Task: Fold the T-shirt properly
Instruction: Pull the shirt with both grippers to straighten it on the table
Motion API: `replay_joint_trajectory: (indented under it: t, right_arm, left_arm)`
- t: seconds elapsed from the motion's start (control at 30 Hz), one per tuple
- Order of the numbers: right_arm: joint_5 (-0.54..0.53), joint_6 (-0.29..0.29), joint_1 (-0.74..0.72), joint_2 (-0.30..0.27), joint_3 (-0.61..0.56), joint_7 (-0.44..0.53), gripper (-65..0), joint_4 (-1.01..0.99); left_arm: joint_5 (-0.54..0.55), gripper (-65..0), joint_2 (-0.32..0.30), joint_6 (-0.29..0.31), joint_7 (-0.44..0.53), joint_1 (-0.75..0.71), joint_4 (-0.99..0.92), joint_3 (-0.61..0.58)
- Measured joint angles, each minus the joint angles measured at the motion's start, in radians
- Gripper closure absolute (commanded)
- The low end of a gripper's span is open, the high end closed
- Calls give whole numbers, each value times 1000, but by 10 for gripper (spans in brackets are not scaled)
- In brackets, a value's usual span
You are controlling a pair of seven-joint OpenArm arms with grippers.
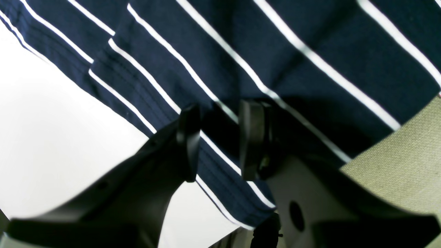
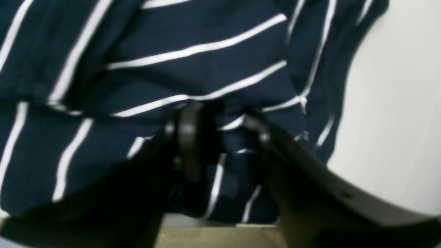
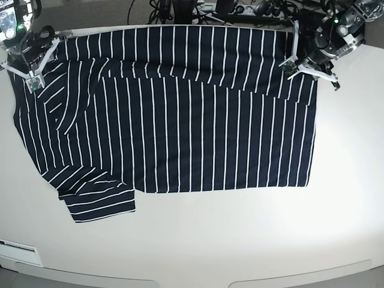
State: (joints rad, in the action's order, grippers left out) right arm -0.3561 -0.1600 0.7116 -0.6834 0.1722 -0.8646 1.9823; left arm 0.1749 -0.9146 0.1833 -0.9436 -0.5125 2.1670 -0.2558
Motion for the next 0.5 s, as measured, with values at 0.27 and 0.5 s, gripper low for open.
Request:
replay_joint_trajectory:
  t: [0.27, 0.5]
  right_arm:
    - [-12, 42, 6, 5, 65, -82, -287, 162]
    - [-11, 67, 6, 4, 178, -75, -287, 274]
  left_arm:
    - [-129, -216, 0, -76, 11, -5, -3, -5]
    - [-253, -216, 0, -212, 73, -5, 79, -6]
